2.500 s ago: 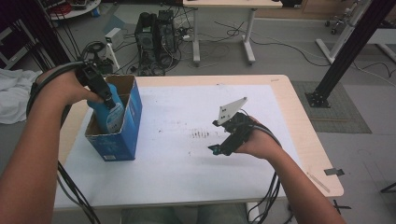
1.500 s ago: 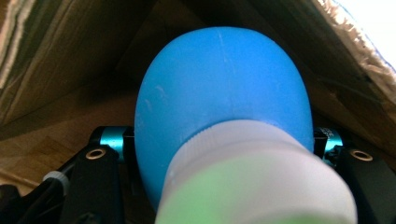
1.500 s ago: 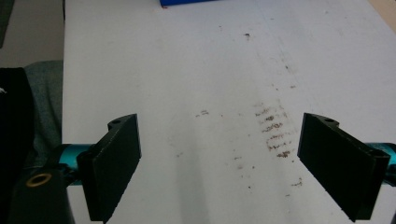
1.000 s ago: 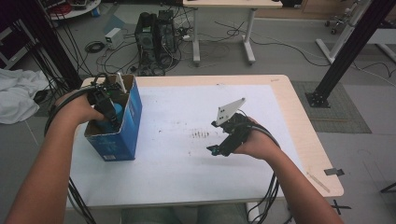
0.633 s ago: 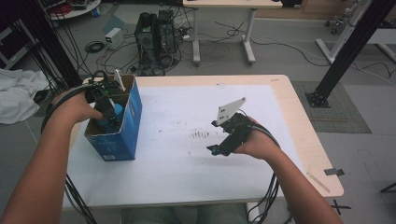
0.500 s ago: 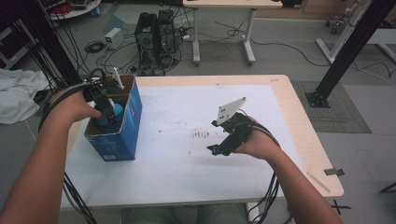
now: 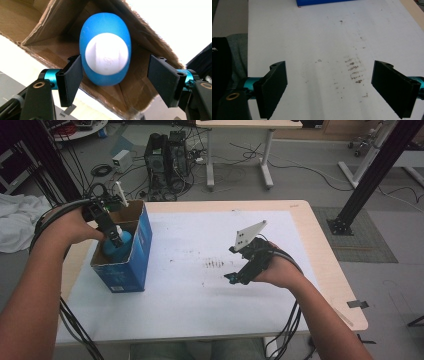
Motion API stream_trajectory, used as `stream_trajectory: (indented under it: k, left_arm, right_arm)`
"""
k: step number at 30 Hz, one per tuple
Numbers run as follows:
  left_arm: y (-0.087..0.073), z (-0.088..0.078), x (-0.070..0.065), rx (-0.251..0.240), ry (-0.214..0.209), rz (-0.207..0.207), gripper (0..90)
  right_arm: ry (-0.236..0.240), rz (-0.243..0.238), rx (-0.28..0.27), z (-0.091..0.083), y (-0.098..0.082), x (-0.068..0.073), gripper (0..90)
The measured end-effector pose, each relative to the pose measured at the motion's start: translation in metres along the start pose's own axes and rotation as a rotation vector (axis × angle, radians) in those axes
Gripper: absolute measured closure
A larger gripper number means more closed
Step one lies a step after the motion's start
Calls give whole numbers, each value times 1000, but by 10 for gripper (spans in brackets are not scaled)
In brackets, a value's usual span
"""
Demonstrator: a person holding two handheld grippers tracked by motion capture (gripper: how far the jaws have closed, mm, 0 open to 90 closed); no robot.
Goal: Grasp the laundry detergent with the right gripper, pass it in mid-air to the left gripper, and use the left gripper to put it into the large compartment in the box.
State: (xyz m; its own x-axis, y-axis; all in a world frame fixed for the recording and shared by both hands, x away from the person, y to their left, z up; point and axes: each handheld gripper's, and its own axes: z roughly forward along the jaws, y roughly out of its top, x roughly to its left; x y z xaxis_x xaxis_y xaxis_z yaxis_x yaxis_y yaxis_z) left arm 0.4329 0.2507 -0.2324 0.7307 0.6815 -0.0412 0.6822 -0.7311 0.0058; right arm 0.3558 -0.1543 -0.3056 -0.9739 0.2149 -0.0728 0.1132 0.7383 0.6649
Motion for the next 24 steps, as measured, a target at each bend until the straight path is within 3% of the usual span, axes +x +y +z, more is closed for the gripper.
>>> stream_trajectory:
  k: [1,4,5,6,7,14,19,24]
  left_arm:
    - [0,-3,-3,-13,3,-14,285]
    - [-1,-11,-4,-7,18,10,247]
    - [-1,-12,-7,-25,16,-16,246]
    - [-1,-12,-7,-25,16,-16,246]
    - [-2,-18,-8,-15,26,12,246]
    - [-3,-30,-15,-45,15,11,208]
    - [1,-37,-21,-35,8,66,174]
    - [9,-40,-31,-63,7,93,131]
  right_arm:
    - [5,-5,1,-1,0,-1,125]
    - [0,-4,8,-5,2,-1,125]
    - [1,-10,8,-7,3,-2,125]
    - [2,-10,10,-8,4,-3,125]
    - [-1,-7,14,-9,4,-3,125]
    - [5,-16,21,-14,8,-6,125]
    - [3,-22,36,-19,11,-9,125]
    - [-6,-27,67,-23,15,-13,125]
